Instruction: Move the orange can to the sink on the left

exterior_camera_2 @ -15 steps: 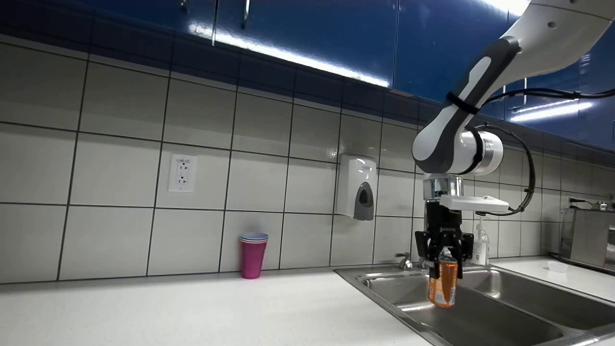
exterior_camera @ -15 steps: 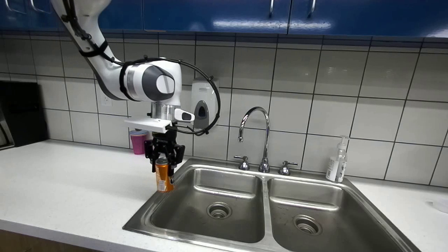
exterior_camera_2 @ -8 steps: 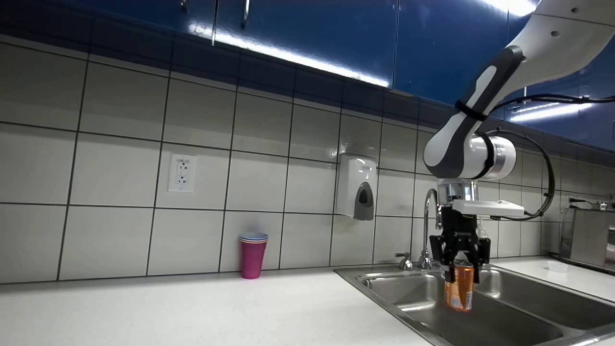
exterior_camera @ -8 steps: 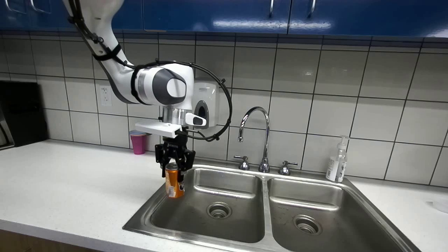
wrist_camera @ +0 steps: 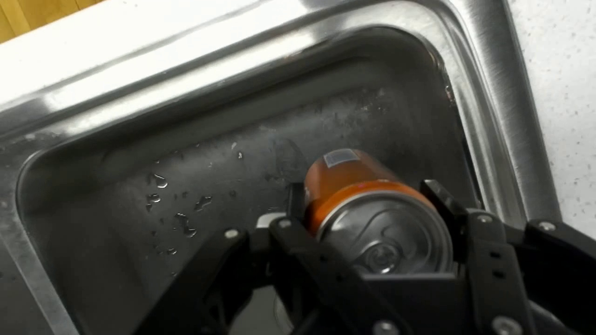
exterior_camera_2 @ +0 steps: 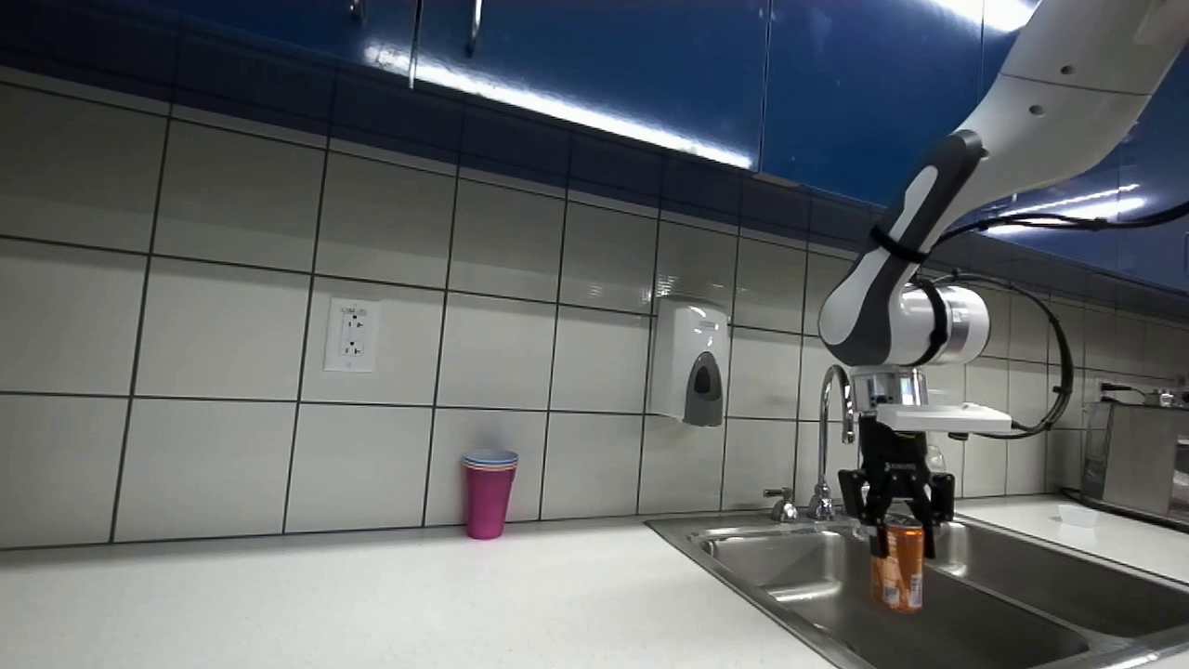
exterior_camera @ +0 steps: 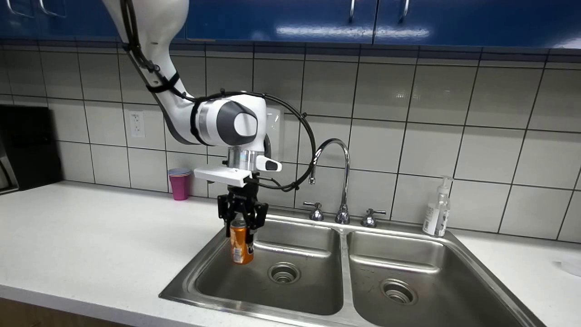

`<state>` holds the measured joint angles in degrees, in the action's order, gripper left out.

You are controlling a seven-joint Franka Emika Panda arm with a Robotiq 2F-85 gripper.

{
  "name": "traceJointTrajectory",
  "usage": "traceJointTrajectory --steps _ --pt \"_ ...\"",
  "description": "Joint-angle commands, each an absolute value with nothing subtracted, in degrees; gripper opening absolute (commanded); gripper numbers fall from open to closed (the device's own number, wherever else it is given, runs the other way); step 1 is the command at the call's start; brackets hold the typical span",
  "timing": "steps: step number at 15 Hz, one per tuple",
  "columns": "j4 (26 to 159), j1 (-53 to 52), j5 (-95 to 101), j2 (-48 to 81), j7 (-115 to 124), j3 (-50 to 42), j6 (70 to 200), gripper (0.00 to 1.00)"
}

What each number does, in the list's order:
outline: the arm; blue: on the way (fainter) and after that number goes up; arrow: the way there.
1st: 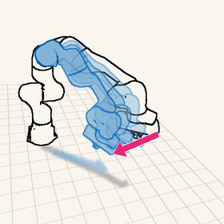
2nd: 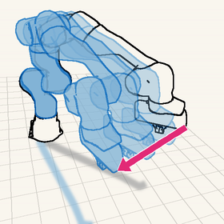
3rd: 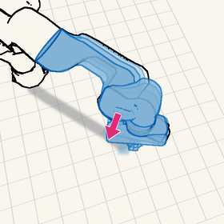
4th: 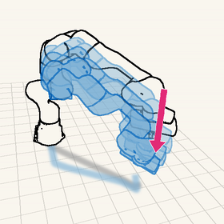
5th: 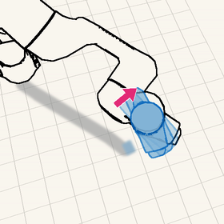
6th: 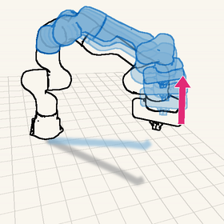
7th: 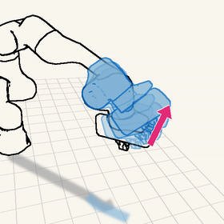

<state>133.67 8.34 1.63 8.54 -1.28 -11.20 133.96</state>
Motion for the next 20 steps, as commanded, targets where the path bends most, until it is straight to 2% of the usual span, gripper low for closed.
traceJointTrajectory --steps 1,14,20 --pt "128.7 9.5 1.6 12.9 -1.2 -11.0 132.3 0.38" --pt "113.1 11.7 0.1 32.3 -2.5 -9.7 132.7 0.38" --pt "110.1 11.2 -1.3 36.6 -2.6 -7.1 133.3 0.38"
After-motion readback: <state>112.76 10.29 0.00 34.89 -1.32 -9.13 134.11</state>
